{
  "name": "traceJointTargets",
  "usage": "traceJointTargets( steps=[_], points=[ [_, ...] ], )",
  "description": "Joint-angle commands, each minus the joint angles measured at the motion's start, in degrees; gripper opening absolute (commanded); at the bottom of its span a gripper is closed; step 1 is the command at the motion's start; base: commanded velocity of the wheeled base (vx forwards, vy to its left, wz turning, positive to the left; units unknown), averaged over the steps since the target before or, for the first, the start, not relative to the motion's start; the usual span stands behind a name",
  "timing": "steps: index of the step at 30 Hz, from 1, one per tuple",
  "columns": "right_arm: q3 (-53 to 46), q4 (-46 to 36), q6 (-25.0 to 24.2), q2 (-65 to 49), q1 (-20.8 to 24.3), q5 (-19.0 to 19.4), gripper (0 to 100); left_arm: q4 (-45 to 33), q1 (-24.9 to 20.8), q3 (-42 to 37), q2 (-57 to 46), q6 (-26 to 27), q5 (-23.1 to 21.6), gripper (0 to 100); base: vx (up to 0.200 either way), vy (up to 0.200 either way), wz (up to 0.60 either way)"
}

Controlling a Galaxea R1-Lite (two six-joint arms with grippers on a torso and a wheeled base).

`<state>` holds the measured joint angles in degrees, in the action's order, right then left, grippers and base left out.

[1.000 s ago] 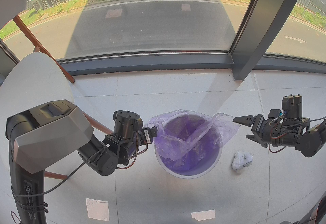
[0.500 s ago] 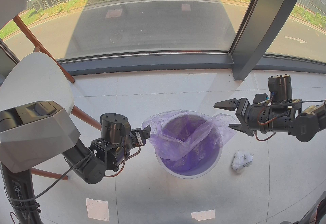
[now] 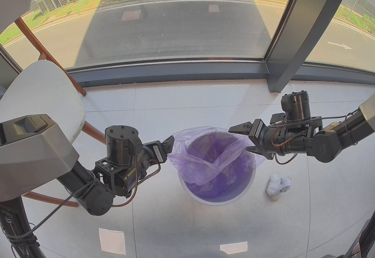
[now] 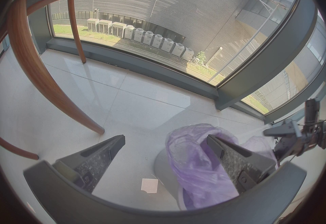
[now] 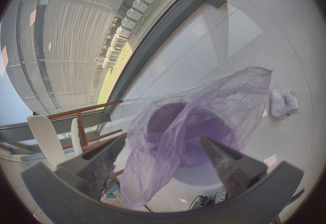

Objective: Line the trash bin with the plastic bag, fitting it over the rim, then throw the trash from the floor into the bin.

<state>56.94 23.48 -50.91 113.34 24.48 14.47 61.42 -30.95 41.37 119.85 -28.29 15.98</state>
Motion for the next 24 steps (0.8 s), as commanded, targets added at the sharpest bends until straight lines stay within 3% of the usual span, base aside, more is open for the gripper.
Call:
traceJointTargets(
  steps=[1,4,8,13,15,19,24],
  points=[
    [1.07,-0.19,-0.07,3.12,1.54,-1.99,0,0.02,-2.18,-3.14,-5.41,-0.09,-0.16,100,0.0,0.0,0.0],
    [0.27,-0.28,-0.07,2.59,1.98,-3.22,0,-0.07,-3.41,-5.34,-8.31,-0.27,-0.34,100,0.0,0.0,0.0],
    [-3.33,-0.45,0.02,-1.19,3.29,-3.84,0,-0.16,-5.79,-10.17,-12.88,-0.8,-4.03,100,0.0,0.0,0.0],
    [-6.93,-0.45,0.2,-3.03,4.79,-4.01,0,-0.51,-7.1,-11.14,-13.76,-9.32,-5.35,100,0.0,0.0,0.0],
    [-7.81,-0.45,0.28,-3.3,4.88,-4.8,0,-2.44,-8.42,-12.46,-13.85,-15.12,-5.79,100,0.0,0.0,0.0],
    [-8.34,-0.36,0.28,-3.47,5.14,-6.03,0,-9.82,-10.97,-11.76,-13.67,-21.8,-6.23,100,0.0,0.0,0.0],
    [-8.6,-0.45,0.28,-3.91,5.32,-6.03,0,-20.28,-11.76,-4.9,-12.97,-29.19,-6.4,100,0.0,0.0,0.0]
  ],
)
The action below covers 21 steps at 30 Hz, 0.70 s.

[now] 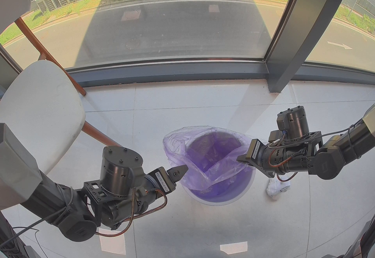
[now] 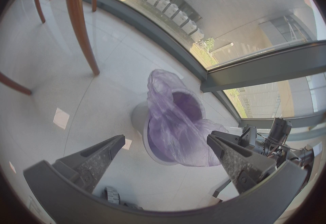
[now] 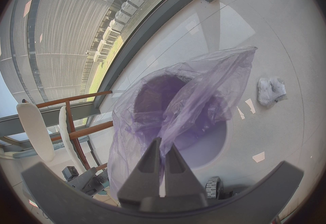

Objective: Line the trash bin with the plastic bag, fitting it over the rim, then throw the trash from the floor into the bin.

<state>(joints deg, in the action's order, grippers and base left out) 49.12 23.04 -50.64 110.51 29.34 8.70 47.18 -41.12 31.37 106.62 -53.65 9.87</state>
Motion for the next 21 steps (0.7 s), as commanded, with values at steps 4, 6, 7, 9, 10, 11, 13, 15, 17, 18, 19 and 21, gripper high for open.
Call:
traceJointTargets(
  steps=[4,6,7,9,10,11,13,15,17,18,19,21],
  points=[
    [-2.36,0.51,0.01,-1.35,1.24,-0.53,0,-13.6,-1.95,14.86,3.77,-8.66,-1.61,100,0.0,0.0,0.0],
    [-3.15,0.69,0.1,-1.35,1.42,-0.53,0,-16.33,-2.12,19.7,5.09,-11.21,-1.61,100,0.0,0.0,0.0],
    [-3.5,0.78,0.28,-1.35,1.77,-0.53,0,-18.53,-2.12,22.16,5.44,-12.09,-1.61,100,0.0,0.0,0.0],
    [-3.94,0.78,0.98,-1.44,1.95,-0.53,0,-21.69,-2.12,24.97,6.67,-12.71,-1.7,100,0.0,0.0,0.0],
    [-4.03,0.78,1.68,-1.44,1.95,-0.53,0,-22.66,-2.21,26.29,7.64,-12.97,-1.7,100,0.0,0.0,0.0],
    [-4.12,0.78,1.95,-1.35,1.95,-0.53,0,-22.74,-2.21,26.64,8.08,-12.97,-1.7,100,0.0,0.0,0.0],
    [-4.38,0.87,2.74,-1.35,2.03,-0.62,0,-22.74,-2.3,27.52,9.75,-12.97,-2.05,100,0.0,0.0,0.0],
    [-4.38,0.87,3.0,-1.35,2.03,-0.53,0,-22.74,-2.47,28.05,11.15,-12.97,-2.67,100,0.0,0.0,0.0],
    [-4.29,0.87,3.09,-1.35,2.03,-0.62,0,-22.74,-2.74,28.66,12.47,-13.06,-2.76,100,0.0,0.0,0.0],
    [-4.38,0.87,3.09,-1.44,2.03,-0.62,0,-22.74,-2.83,28.58,13.0,-13.23,-2.76,100,0.0,0.0,0.0],
    [-4.38,0.87,3.09,-1.44,2.03,-0.62,0,-22.83,-3.09,28.4,13.53,-13.32,-2.76,0,0.0,0.0,0.0],
    [-4.29,0.87,3.09,-1.44,1.95,-0.62,0,-22.83,-3.44,27.87,13.88,-13.41,-2.67,0,0.0,0.0,0.0]
  ],
)
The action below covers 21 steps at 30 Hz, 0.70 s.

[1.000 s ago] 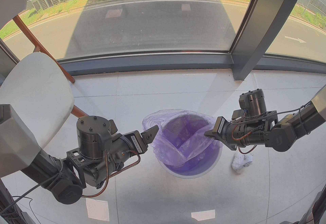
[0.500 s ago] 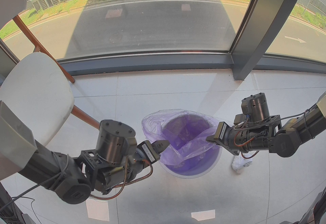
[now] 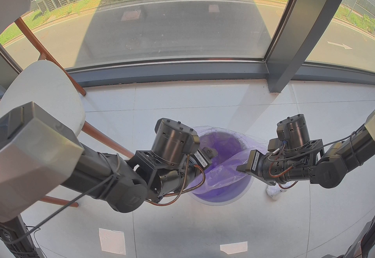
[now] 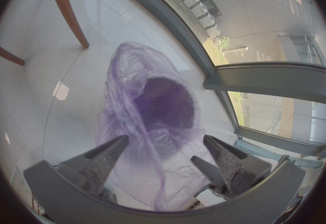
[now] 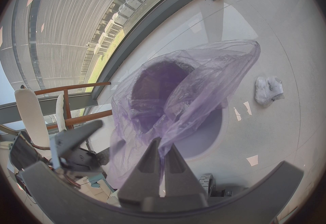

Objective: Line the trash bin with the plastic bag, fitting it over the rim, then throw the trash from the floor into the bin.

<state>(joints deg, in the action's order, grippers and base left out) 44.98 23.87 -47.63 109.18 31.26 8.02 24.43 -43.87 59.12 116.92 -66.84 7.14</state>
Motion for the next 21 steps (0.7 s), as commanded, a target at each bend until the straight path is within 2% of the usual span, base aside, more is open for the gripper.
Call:
traceJointTargets(
  steps=[1,8,12,14,17,21],
  points=[
    [-0.16,0.12,0.08,-0.11,0.03,0.06,0,-0.08,-0.77,0.03,3.58,-0.22,-0.02,0,0.0,0.0,0.0],
    [-0.42,0.04,0.08,-0.19,-0.06,-0.9,0,-0.35,0.28,-0.94,2.52,-0.04,0.06,0,0.0,0.0,0.0],
    [-3.06,0.04,0.08,-0.99,-0.06,-3.19,0,-0.52,1.33,-6.21,-2.84,1.1,-0.02,0,0.0,0.0,0.0],
    [-4.29,0.12,-0.01,-1.25,0.03,-3.28,0,-0.96,1.33,-8.24,-3.89,1.54,-0.11,0,0.0,0.0,0.0],
    [-8.51,0.21,-0.01,-1.51,0.21,-3.36,0,-2.63,1.42,-14.21,-4.77,5.14,-0.11,0,0.0,0.0,0.0],
    [-11.76,0.39,-0.18,-2.13,2.23,-3.36,0,-2.63,1.33,-16.41,-4.24,5.41,0.15,0,0.0,0.0,0.0]
  ],
)
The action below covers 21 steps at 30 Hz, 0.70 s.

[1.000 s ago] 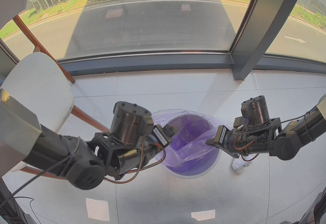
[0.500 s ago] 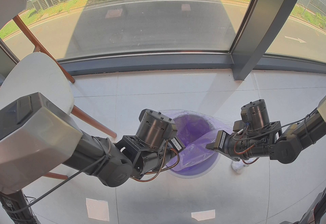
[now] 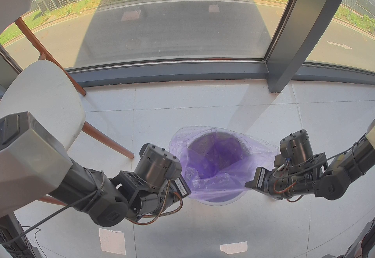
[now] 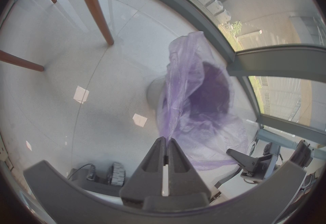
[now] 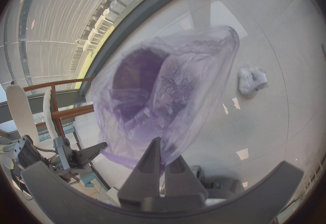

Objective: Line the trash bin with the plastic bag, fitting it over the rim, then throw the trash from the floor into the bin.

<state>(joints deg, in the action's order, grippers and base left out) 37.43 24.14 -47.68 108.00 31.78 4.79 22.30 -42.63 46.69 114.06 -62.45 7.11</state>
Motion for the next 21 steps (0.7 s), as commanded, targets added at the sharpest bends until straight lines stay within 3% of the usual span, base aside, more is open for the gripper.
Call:
traceJointTargets(
  steps=[1,5,12,21],
  points=[
    [-6.4,0.12,-0.14,-0.86,3.02,-0.48,0,-0.5,0.0,-4.85,-1.03,0.93,0.28,0,0.0,0.0,0.0],
    [-10.62,0.91,0.13,0.28,6.19,-1.28,0,-0.24,0.0,-6.35,1.17,1.1,0.54,0,0.0,0.0,0.0],
    [-10.88,10.93,0.13,6.26,6.45,-2.33,0,-0.24,0.18,-5.82,3.02,1.72,1.68,0,0.0,0.0,0.0],
    [-9.83,15.41,2.5,14.35,6.89,-4.44,0,-0.24,1.15,-5.47,5.04,1.72,3.0,0,0.0,0.0,0.0]
  ],
)
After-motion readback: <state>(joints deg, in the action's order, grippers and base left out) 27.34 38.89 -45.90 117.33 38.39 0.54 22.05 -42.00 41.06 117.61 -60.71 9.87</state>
